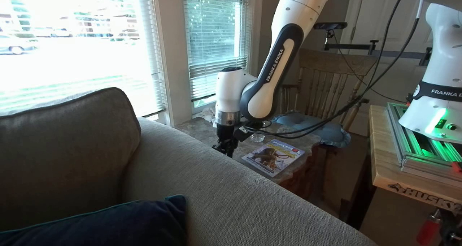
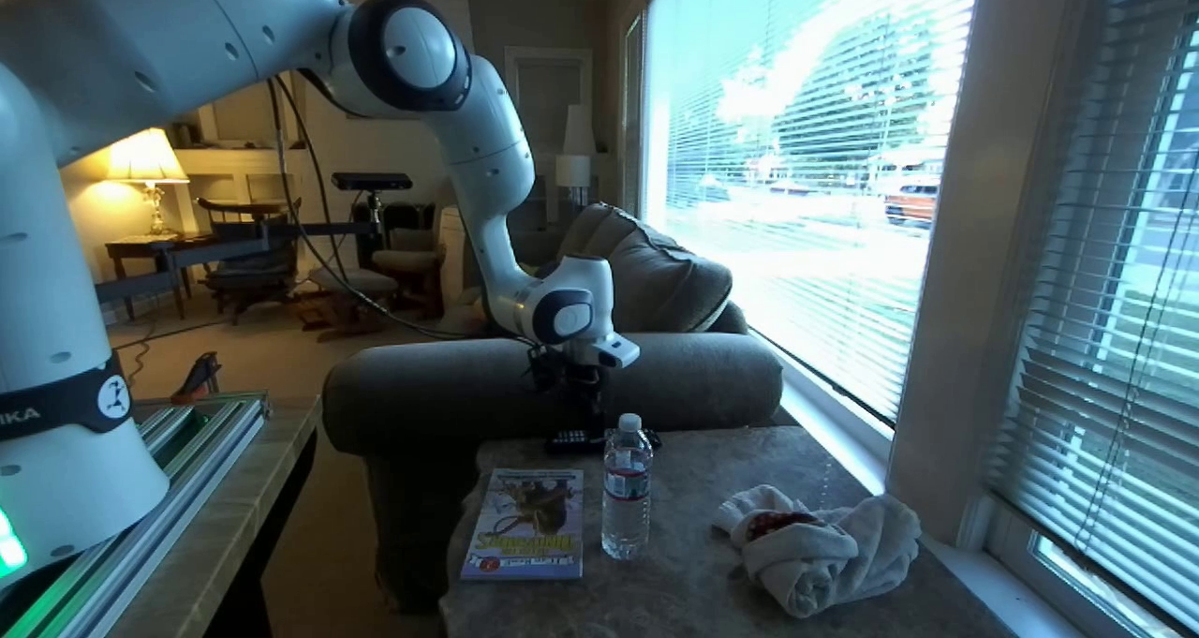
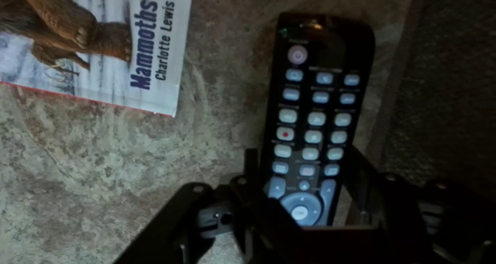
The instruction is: Move the remote to the right slightly, then press one button
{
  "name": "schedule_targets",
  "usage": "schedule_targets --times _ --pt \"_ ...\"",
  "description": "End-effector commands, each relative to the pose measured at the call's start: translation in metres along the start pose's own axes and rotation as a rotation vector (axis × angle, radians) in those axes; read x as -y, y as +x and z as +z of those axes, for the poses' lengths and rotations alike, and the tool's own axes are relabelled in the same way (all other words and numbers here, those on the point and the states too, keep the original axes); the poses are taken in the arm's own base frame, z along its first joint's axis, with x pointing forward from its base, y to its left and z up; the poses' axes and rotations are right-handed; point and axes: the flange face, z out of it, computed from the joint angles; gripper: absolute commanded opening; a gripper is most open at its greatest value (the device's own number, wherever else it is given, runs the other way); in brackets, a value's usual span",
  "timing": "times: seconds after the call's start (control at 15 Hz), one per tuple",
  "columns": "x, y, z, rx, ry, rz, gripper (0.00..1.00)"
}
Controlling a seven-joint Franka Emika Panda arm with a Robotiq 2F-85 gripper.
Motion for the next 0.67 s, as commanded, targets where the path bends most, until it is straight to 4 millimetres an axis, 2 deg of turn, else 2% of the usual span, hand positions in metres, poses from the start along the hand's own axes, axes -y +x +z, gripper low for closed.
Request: schedule_targets --times 0.0,0.27,0.6 --pt "0.009 0.003 0.008 -0.003 0.017 -0.009 0.31" --pt "0.0 -0.003 -0.021 0.027 0.019 0.0 0.31" --pt "-0.035 -0.015 -0.048 0.024 0.005 -0.011 0.31"
